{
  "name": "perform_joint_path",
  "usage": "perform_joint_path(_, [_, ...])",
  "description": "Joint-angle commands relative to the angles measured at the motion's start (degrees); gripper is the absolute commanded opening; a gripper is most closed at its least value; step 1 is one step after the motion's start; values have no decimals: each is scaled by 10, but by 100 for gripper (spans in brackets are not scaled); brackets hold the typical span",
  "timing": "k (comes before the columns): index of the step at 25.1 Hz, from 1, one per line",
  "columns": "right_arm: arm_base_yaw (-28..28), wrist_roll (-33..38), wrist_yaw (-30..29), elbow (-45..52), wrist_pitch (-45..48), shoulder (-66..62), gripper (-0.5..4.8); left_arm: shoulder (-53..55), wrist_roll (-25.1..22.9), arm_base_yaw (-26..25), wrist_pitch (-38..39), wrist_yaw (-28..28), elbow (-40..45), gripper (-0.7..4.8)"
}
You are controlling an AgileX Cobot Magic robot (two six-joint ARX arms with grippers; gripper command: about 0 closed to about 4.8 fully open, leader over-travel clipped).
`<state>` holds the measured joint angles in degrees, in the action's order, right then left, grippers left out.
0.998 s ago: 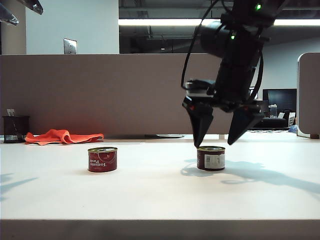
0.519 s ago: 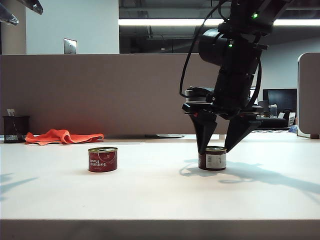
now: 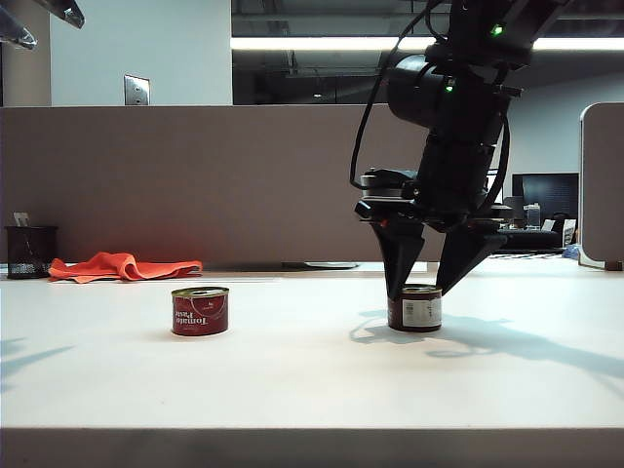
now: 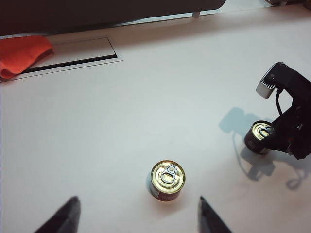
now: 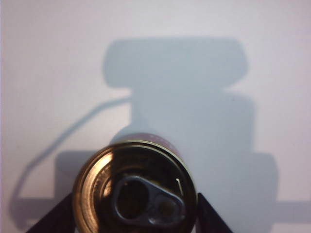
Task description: Stack a can of tomatoes on the right onto the can of tomatoes on the left.
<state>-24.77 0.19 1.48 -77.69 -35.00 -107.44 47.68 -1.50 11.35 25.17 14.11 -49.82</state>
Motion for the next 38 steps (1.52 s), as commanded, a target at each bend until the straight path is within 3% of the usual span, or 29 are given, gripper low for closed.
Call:
perform_joint_path(1, [-2, 1, 0, -26, 9, 23, 313, -1, 0, 0, -3, 2, -2, 305])
perform_joint_path(5, [-16, 2, -4, -66, 7, 37, 313, -1, 0, 0, -4, 2, -2, 305])
perform_joint_path(15, [-111, 18, -1, -200, 2, -4, 314, -1, 0, 0, -4, 1, -2, 305])
perform_joint_path(26, [-181, 17, -1, -212, 71, -73, 314, -1, 0, 0, -3, 1, -2, 305])
perform_joint_path(38, [-192, 11, -2, -212, 78, -119, 314, -1, 0, 0, 1, 1, -2, 305])
